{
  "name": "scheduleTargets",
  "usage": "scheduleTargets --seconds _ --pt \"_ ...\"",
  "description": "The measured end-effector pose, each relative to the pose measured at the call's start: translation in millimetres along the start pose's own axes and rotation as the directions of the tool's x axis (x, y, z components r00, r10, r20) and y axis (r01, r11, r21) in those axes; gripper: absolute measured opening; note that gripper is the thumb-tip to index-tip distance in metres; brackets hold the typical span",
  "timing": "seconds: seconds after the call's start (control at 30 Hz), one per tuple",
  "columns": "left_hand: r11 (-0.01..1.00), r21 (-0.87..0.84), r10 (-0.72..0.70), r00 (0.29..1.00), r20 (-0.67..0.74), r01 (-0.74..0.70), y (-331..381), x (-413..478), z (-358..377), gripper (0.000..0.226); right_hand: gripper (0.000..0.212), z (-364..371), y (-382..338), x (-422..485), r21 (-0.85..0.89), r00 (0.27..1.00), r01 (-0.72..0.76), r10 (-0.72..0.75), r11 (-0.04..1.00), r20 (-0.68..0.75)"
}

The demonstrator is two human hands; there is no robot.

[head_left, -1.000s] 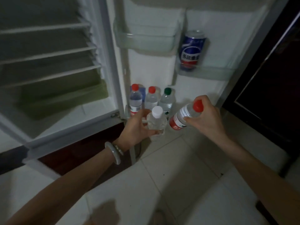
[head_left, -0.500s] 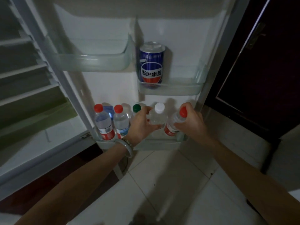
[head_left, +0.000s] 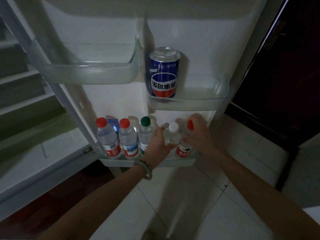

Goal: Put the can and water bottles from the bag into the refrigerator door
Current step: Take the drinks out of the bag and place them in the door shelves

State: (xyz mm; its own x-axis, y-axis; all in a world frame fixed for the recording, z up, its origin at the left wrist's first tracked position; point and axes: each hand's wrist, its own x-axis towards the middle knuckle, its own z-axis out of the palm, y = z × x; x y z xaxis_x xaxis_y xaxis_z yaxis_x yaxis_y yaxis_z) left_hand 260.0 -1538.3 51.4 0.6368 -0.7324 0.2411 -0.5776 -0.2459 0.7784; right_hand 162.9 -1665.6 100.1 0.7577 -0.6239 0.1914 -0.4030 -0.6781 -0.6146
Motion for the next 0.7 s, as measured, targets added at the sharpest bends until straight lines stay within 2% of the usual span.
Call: scheduleTargets --seconds 0.17,0.27,0.33,0.47,0.57,0.63,0.7 --pt "0.999 0.004 -0.040 0.999 0.016 0.040 -1 5 6 0.068 0.048 6 8 7 -0.108 1.000 0.012 -0.009 0.994 0.025" --pt "0.996 0.084 0.039 0.999 -0.003 -0.039 -1 4 5 0.057 0.061 9 6 6 -0.177 0.998 0.040 -0.030 0.983 0.061" --pt "0.978 0.172 0.123 0.992 -0.027 -0.117 1 1 4 0.055 0.062 9 4 1 -0.193 0.997 0.076 -0.070 0.978 0.038" --pt "0.944 0.262 0.211 0.977 -0.021 -0.198 2 -11 2 0.071 0.064 4 1 -9 -0.224 0.995 0.098 -0.096 0.970 0.019" --pt "0.935 0.310 0.172 0.985 0.034 -0.174 -2 -27 -1 0.083 0.053 -13 -1 -23 -0.160 0.994 0.071 -0.084 0.985 -0.071" --pt "0.910 0.349 0.217 0.975 0.055 -0.222 -7 -36 -3 0.078 0.037 -28 0 -37 -0.110 0.989 0.054 -0.068 0.992 -0.131" --pt "0.878 0.349 0.300 0.944 0.134 -0.328 -8 -43 -2 0.066 0.026 -42 8 -50 -0.132 0.985 0.000 -0.022 0.991 -0.168"
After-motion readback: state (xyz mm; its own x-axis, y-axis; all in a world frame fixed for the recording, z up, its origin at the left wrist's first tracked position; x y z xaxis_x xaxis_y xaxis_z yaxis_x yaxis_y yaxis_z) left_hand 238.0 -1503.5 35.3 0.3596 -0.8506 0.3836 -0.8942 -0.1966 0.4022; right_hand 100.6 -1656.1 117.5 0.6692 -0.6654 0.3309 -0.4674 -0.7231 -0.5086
